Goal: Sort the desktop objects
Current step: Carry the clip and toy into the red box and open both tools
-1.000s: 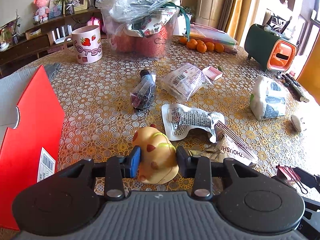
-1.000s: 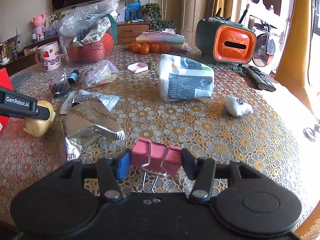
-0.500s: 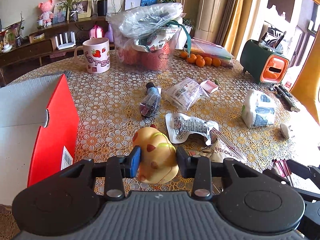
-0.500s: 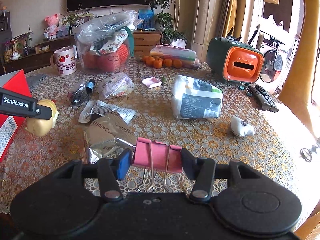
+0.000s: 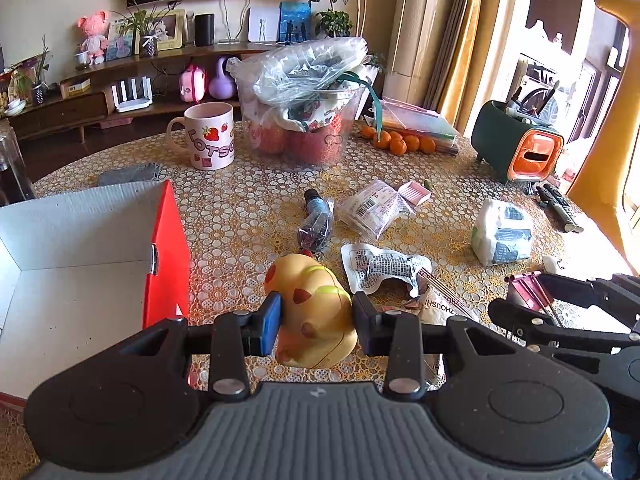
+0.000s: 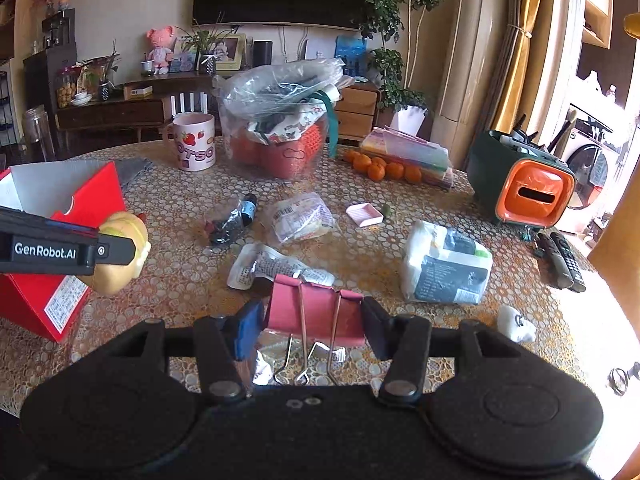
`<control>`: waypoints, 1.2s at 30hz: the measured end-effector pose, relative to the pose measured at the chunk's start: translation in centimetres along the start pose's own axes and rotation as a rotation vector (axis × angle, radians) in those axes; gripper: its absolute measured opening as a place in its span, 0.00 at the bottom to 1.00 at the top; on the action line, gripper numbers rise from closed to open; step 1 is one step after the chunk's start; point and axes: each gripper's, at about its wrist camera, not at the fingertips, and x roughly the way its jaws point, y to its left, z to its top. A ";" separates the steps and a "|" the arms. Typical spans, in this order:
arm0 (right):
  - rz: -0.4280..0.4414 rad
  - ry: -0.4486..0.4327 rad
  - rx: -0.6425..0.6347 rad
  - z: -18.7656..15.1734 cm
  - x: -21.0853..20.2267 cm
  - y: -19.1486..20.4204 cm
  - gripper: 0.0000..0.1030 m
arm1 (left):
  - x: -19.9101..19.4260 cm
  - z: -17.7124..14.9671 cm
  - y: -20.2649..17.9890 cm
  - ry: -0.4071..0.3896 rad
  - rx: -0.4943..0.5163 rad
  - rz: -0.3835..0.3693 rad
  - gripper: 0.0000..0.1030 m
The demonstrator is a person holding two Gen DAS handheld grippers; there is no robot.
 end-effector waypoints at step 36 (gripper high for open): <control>0.351 -0.015 -0.332 10.0 3.2 21.5 0.51 | -5.6 1.1 19.7 -0.008 -0.096 0.214 0.36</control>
